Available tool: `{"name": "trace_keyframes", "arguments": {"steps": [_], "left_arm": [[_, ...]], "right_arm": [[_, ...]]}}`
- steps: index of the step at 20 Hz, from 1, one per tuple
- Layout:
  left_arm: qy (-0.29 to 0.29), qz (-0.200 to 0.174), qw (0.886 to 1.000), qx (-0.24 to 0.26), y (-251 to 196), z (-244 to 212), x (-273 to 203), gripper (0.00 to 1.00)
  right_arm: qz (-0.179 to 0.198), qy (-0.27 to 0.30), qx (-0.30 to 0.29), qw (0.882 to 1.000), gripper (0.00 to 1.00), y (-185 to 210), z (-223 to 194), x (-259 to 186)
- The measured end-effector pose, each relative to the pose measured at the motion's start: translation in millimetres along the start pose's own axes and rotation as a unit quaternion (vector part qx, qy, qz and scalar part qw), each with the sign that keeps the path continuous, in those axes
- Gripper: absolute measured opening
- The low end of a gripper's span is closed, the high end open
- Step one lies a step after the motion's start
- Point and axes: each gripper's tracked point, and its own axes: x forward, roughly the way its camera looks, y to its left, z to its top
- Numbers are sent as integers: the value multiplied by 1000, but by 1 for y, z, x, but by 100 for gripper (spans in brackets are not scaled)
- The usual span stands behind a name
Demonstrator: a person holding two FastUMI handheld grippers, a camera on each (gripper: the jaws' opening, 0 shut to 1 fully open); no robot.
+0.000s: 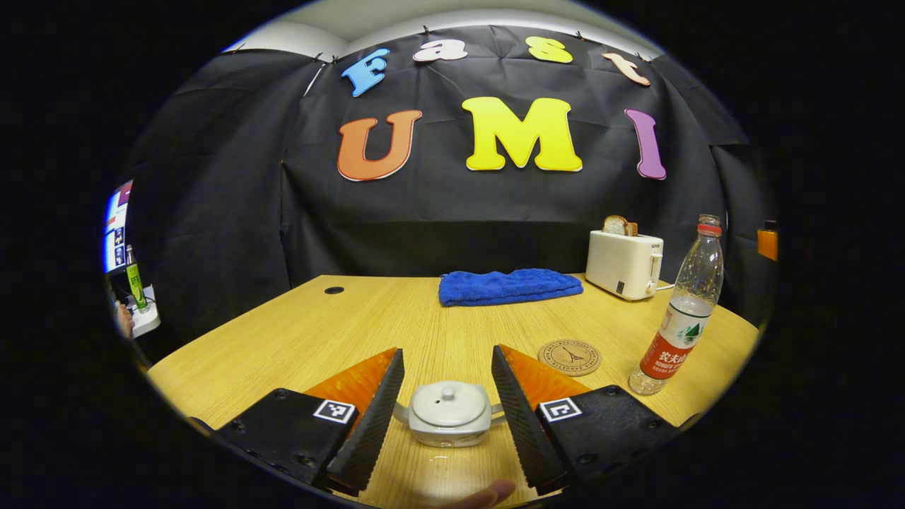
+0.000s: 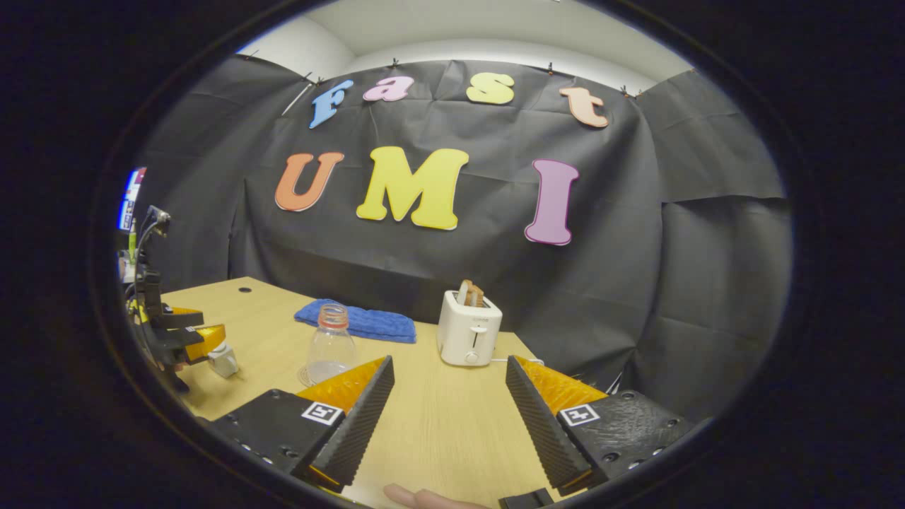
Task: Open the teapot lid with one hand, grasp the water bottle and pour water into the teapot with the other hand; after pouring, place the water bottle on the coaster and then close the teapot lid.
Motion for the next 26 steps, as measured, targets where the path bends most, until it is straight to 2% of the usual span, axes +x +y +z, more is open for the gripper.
{"name": "trace_keyframes", "arguments": {"steps": [3,4,6,7,9,10,11,15,16,17,18,21,24,26], "left_arm": [[8,5,1000,5,2,-6,5,71],[12,13,1000,10,6,-9,7,63],[22,8,1000,5,6,-14,10,53],[18,8,1000,4,5,-12,10,53],[18,12,1000,7,9,-12,12,46],[16,11,1000,7,9,-12,12,36],[15,11,1000,7,9,-12,13,34],[11,-3,1000,8,5,-8,12,20],[6,-7,1000,8,4,-6,12,13],[6,-9,1000,8,4,-7,13,11],[4,-13,1000,8,4,-6,13,7],[-5,-20,1000,5,2,0,11,6],[-17,-11,999,25,7,11,8,6],[-14,-13,1000,20,8,18,2,6]], "right_arm": [[2,0,-7,1000,95,3,-2,0],[1,3,-10,1000,98,4,-3,0],[-2,3,-20,1000,95,5,-3,-1],[-3,0,-26,1000,98,6,-1,-3],[3,-6,-39,999,95,13,1,-4],[8,-7,-44,999,95,17,1,-4],[12,-8,-49,999,95,21,0,-6],[28,-5,-71,997,95,37,-4,-5],[30,-4,-77,997,95,40,-6,-4],[32,-1,-82,996,98,44,-9,-4],[33,3,-85,996,95,47,-12,-4],[45,13,-77,996,95,58,-17,-3],[49,26,-69,996,93,66,-25,-1],[66,29,-57,996,93,80,-28,1]]}}
